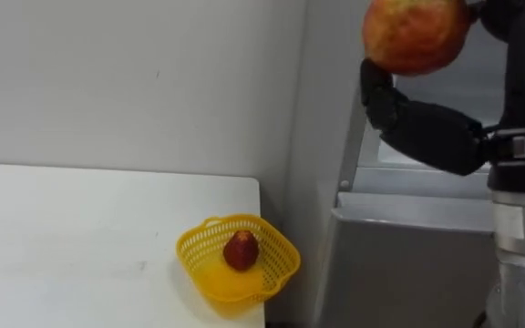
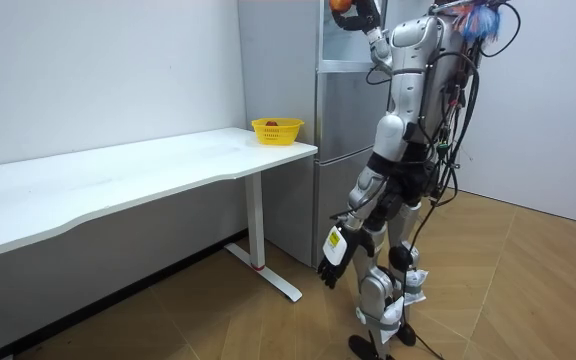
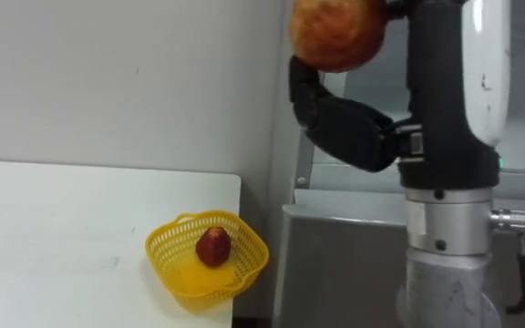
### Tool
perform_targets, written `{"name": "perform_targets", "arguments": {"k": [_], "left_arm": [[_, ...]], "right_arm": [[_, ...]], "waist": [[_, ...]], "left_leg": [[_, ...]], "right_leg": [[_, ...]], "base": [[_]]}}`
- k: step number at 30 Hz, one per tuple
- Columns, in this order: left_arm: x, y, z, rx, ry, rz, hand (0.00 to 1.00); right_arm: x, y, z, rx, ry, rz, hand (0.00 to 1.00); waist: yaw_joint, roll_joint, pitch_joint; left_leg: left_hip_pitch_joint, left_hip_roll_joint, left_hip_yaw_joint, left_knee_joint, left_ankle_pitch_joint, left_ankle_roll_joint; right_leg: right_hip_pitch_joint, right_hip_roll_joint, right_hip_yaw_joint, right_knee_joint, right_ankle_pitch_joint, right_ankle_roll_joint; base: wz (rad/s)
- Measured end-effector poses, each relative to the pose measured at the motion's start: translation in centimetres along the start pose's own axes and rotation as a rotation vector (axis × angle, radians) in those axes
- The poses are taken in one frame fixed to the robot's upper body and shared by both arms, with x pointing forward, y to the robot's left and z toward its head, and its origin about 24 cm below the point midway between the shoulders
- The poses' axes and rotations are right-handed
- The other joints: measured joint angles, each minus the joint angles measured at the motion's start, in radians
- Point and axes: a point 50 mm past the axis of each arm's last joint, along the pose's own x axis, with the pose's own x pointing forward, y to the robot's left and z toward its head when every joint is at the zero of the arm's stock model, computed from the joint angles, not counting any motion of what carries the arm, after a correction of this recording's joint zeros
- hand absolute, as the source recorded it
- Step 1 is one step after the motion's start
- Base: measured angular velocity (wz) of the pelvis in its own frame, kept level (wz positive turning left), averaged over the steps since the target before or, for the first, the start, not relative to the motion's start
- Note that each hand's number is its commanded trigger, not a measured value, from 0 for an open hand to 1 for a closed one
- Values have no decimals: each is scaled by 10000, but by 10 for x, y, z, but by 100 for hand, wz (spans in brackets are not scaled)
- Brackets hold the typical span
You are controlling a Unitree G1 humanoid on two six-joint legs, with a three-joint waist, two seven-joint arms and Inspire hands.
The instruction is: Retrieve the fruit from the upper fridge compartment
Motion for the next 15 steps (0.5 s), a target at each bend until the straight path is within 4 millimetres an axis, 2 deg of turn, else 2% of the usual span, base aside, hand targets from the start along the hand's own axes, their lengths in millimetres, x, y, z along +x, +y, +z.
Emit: {"name": "perform_targets", "arguments": {"k": [2,4,6,8,11,15], "left_arm": [[0,2,3,21,-76,15,0],[1,8,11,56,-272,87,0],[2,12,12,98,-402,162,0],[2,13,12,194,-419,147,0],[1,15,11,485,-399,147,0],[1,17,4,565,-240,-109,0]], "right_arm": [[-2,5,3,-93,-147,259,100],[-2,7,4,-338,-300,473,100],[-2,8,5,-472,-396,676,100],[-3,11,6,-450,-489,954,100],[-7,21,12,-335,-719,1584,100],[-12,33,14,-372,-951,2514,100]], "waist": [[71,-103,0],[205,-290,70],[324,-474,29],[382,-574,58],[421,-597,112],[542,-613,135]], "left_leg": [[-5,2,8,-11,0,0],[-17,-2,5,-40,-2,-1],[-75,-1,-9,-62,-2,-2],[-71,-6,-36,13,-9,5],[-72,-15,-144,71,-54,21],[-151,-25,-318,94,-53,16]], "right_leg": [[17,0,8,44,-2,-2],[-28,-15,12,144,-36,-9],[-72,-11,2,143,-37,-12],[-12,-18,-30,143,-36,-10],[52,-27,-97,134,-31,-2],[50,-47,-270,131,-31,-2]], "base": [[0],[0],[0],[6],[10],[12]]}}
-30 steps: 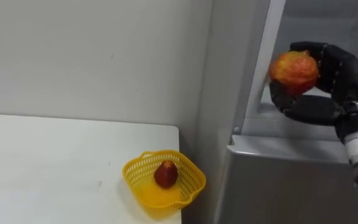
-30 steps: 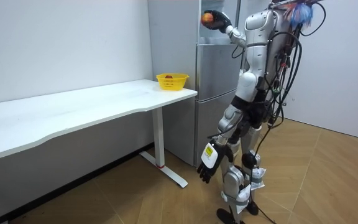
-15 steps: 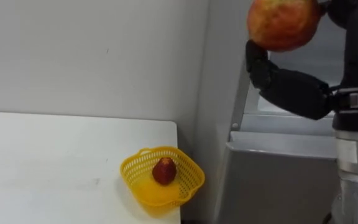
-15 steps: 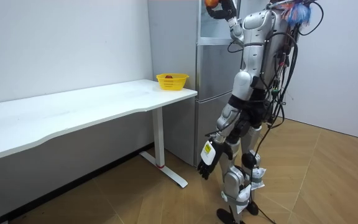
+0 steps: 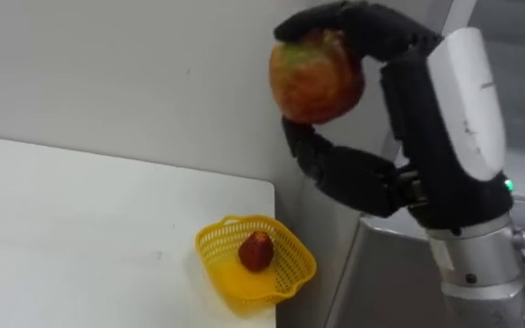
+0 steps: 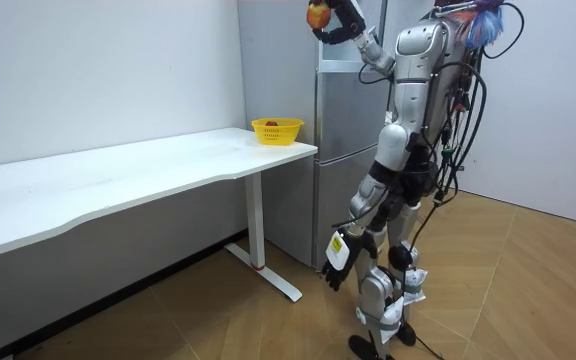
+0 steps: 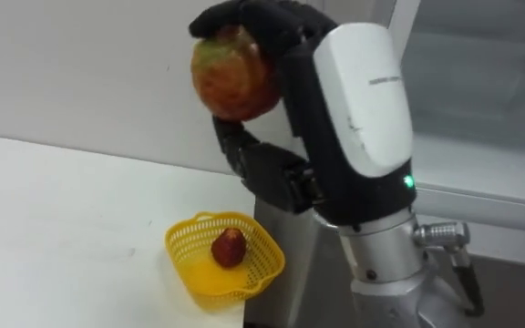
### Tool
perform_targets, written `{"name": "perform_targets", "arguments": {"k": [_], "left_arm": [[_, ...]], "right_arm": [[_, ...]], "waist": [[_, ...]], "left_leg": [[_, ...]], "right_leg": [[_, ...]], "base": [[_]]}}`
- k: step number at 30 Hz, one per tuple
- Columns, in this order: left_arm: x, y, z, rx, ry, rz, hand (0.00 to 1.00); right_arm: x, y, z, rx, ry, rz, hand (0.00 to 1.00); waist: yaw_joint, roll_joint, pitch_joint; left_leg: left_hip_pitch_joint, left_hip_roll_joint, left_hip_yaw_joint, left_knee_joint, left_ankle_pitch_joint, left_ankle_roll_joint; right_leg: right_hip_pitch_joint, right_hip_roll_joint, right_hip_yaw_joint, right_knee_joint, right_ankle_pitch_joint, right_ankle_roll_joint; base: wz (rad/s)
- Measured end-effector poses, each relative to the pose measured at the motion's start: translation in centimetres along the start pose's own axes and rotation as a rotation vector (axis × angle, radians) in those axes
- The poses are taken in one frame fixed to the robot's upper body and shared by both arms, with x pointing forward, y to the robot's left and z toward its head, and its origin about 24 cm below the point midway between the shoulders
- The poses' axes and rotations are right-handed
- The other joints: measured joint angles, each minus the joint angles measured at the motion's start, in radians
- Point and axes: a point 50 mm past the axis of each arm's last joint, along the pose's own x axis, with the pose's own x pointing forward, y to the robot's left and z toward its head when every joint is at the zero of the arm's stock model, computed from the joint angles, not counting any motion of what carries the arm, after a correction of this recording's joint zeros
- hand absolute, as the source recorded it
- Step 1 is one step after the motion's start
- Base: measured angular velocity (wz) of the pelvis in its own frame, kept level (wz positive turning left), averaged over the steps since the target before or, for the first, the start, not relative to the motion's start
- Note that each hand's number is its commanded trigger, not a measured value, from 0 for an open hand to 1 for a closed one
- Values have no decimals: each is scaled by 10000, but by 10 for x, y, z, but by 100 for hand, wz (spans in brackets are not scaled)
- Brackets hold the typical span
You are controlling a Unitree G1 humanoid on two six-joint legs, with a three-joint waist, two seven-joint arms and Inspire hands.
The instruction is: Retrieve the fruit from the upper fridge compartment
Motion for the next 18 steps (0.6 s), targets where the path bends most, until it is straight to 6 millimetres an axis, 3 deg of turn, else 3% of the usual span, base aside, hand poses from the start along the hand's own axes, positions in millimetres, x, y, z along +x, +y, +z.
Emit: {"name": "perform_targets", "arguments": {"k": [4,8,12,18], "left_arm": [[0,-2,-1,-3,22,-327,0],[0,-1,1,1,-63,-298,0],[0,3,6,21,-285,-151,0],[0,1,8,189,-290,-427,0]], "right_arm": [[-4,10,-5,-230,85,853,100],[-4,32,-31,-683,827,1944,100],[-18,45,-57,-1174,2064,2808,100],[-41,71,-71,-1381,3002,4564,100]], "waist": [[227,41,39],[308,-73,113],[511,-319,61],[792,-356,56]], "left_leg": [[-20,1,-24,0,2,-5],[-79,-25,-81,8,16,-18],[-294,-74,-270,85,21,-15],[-368,-85,-425,130,23,-13]], "right_leg": [[-8,-1,-35,-12,0,0],[-21,-12,-64,-67,-3,-1],[-107,-26,-289,-198,-1,-3],[-172,-57,-515,-193,-2,6]], "base": [[2],[1],[11],[9]]}}
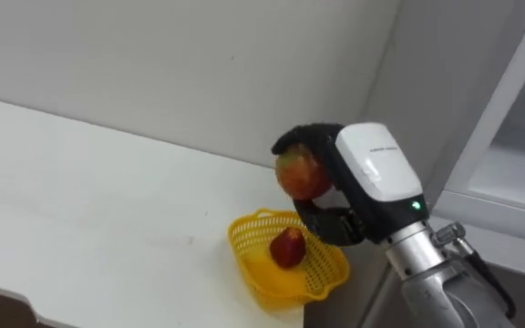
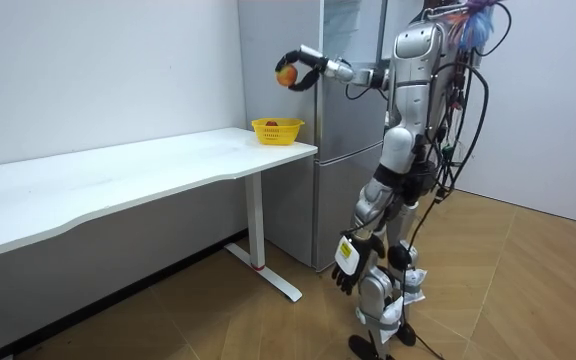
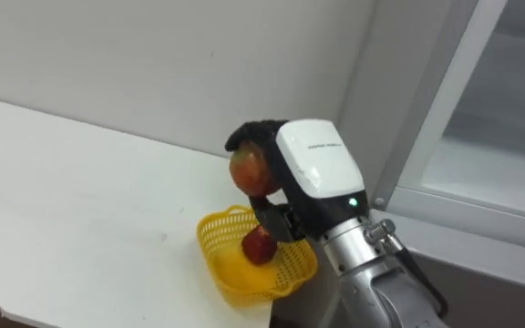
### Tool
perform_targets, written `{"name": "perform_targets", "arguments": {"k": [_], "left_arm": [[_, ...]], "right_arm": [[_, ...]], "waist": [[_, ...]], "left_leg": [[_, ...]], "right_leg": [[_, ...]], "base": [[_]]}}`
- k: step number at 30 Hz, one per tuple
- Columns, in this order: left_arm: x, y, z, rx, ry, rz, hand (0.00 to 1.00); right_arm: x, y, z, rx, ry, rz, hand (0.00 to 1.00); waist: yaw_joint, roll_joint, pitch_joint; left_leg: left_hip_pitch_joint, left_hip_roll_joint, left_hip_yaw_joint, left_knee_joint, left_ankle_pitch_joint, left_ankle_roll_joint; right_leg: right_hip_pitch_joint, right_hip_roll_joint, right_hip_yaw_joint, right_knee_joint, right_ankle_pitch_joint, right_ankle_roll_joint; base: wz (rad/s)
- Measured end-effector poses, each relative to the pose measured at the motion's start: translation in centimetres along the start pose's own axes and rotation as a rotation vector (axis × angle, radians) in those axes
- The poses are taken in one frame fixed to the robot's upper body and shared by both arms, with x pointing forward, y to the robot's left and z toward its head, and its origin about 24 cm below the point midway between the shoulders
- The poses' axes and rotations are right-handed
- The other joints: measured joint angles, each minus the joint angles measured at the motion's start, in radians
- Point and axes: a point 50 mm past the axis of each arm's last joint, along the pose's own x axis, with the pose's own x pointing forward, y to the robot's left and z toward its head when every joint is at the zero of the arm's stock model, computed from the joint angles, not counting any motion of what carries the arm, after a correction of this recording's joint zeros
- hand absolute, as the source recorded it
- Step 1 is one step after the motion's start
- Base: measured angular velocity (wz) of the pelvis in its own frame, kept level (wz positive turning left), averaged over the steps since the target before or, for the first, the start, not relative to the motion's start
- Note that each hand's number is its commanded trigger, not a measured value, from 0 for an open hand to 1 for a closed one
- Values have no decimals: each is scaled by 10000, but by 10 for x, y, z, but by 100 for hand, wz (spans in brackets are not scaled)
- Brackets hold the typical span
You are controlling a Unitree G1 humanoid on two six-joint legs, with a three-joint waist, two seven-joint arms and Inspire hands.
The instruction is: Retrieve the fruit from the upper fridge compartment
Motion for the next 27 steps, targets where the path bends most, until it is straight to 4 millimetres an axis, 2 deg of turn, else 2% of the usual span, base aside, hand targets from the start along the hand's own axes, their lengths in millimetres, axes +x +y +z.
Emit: {"name": "perform_targets", "arguments": {"k": [6,18,27], "left_arm": [[-1,-2,-3,11,57,-313,0],[-3,-2,-15,99,519,-744,0],[-2,2,-10,115,428,-614,0]], "right_arm": [[-4,12,-10,-229,383,819,100],[-13,34,-39,-547,1744,2373,100],[-13,35,-43,-594,2032,2487,100]], "waist": [[241,23,18],[252,161,106],[267,137,90]], "left_leg": [[-1,-20,-138,-31,0,1],[-178,-62,-236,34,4,10],[-172,-67,-289,34,8,15]], "right_leg": [[30,-9,-32,0,-9,16],[2,-52,-170,17,-14,23],[17,-63,-297,14,-14,23]], "base": [[6],[2],[1]]}}
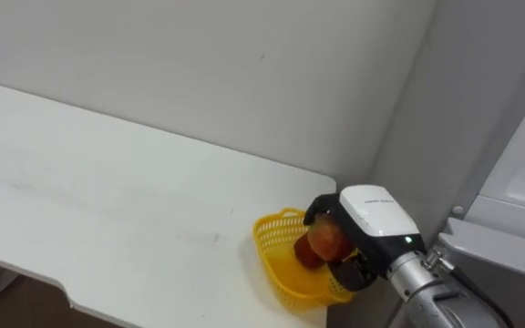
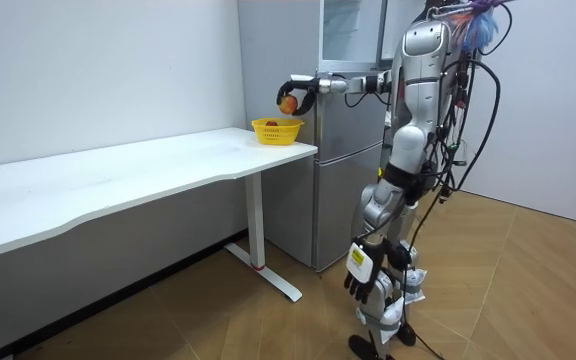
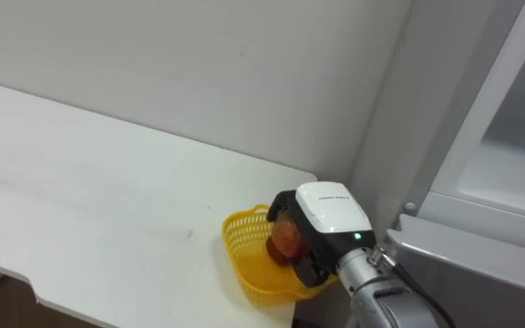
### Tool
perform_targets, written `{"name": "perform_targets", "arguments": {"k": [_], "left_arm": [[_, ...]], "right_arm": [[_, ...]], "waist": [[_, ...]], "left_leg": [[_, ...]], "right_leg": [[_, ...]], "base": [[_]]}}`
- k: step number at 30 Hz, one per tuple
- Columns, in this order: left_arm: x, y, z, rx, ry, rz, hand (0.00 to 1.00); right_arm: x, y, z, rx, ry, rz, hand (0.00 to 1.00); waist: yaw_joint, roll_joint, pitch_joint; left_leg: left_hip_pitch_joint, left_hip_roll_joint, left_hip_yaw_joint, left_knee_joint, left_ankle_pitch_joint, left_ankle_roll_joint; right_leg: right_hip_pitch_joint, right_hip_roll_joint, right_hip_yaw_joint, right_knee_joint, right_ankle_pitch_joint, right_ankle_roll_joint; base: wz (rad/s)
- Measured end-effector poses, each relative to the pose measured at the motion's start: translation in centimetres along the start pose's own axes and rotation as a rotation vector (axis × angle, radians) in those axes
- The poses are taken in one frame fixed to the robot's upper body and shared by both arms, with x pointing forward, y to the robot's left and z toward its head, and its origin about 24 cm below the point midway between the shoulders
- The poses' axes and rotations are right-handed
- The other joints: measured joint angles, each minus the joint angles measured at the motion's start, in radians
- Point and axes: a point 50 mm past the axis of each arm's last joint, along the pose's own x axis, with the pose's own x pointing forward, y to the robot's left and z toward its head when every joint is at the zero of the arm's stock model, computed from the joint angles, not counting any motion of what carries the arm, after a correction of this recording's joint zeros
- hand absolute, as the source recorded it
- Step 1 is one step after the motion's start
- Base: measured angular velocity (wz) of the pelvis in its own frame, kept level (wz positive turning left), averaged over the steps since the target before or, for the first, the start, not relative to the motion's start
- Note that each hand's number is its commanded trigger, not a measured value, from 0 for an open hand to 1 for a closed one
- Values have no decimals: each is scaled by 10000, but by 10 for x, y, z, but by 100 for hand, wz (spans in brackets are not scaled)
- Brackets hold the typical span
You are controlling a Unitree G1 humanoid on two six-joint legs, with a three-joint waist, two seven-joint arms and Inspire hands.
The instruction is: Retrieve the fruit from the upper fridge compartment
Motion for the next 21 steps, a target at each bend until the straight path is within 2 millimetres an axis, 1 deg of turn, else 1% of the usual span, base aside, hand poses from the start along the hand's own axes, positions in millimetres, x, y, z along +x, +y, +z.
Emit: {"name": "perform_targets", "arguments": {"k": [1,3,4,10,16,21], "left_arm": [[0,0,1,2,-10,21,0],[0,1,1,0,-8,45,0],[0,1,1,-2,2,45,0],[0,1,0,-20,107,49,0],[0,2,1,-26,89,80,0],[0,2,2,-34,91,76,0]], "right_arm": [[0,0,0,-2,16,14,91],[0,0,-1,41,34,21,19],[0,0,-1,49,36,21,0],[0,2,-2,43,96,87,0],[-1,4,-5,11,257,187,0],[5,-4,-4,-79,303,-46,0]], "waist": [[1,-4,-3],[3,-8,-8],[3,-8,-8],[13,-3,-13],[189,1,-19],[196,78,-31]], "left_leg": [[0,-1,-7,1,0,0],[-2,-2,-23,5,1,0],[-3,-2,-27,5,1,0],[-4,-4,-62,2,1,-1],[-4,-7,-64,7,4,-5],[-2,-7,-72,11,6,-7]], "right_leg": [[1,0,-4,1,0,0],[3,2,-7,1,0,0],[4,2,-8,1,0,0],[18,1,-43,6,0,0],[26,-1,-46,5,0,0],[25,-4,-52,4,0,0]], "base": [[3],[0],[0],[0],[0],[0]]}}
